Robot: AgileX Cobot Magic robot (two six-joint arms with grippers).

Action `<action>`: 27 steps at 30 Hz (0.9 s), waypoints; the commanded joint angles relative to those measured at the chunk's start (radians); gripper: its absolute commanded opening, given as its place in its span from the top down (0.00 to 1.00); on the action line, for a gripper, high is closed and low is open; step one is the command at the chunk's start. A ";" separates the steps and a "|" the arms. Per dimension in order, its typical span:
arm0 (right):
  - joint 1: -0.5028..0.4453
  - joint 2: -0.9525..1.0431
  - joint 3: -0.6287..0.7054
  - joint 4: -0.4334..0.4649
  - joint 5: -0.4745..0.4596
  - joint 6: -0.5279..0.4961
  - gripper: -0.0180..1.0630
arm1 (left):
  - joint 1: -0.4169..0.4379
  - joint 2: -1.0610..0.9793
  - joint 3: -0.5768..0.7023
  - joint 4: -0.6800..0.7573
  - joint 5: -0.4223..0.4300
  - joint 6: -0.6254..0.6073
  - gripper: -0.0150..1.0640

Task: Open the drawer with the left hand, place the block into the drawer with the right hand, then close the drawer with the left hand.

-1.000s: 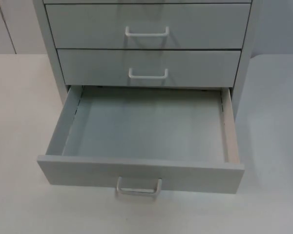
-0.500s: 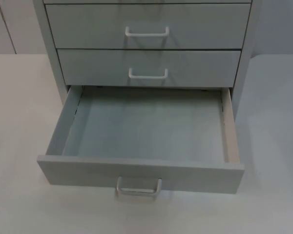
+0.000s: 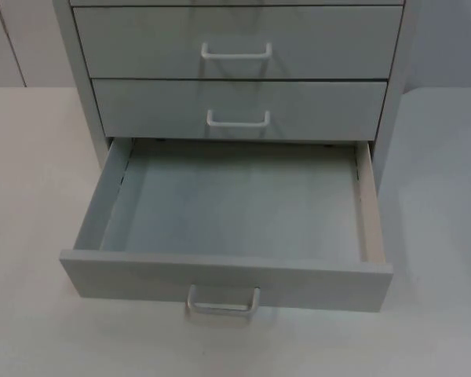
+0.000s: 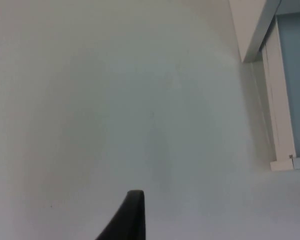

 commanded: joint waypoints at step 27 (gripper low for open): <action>-0.214 0.795 -0.501 0.002 0.010 -0.297 0.01 | 0.006 -0.006 0.005 0.000 -0.007 -0.009 0.01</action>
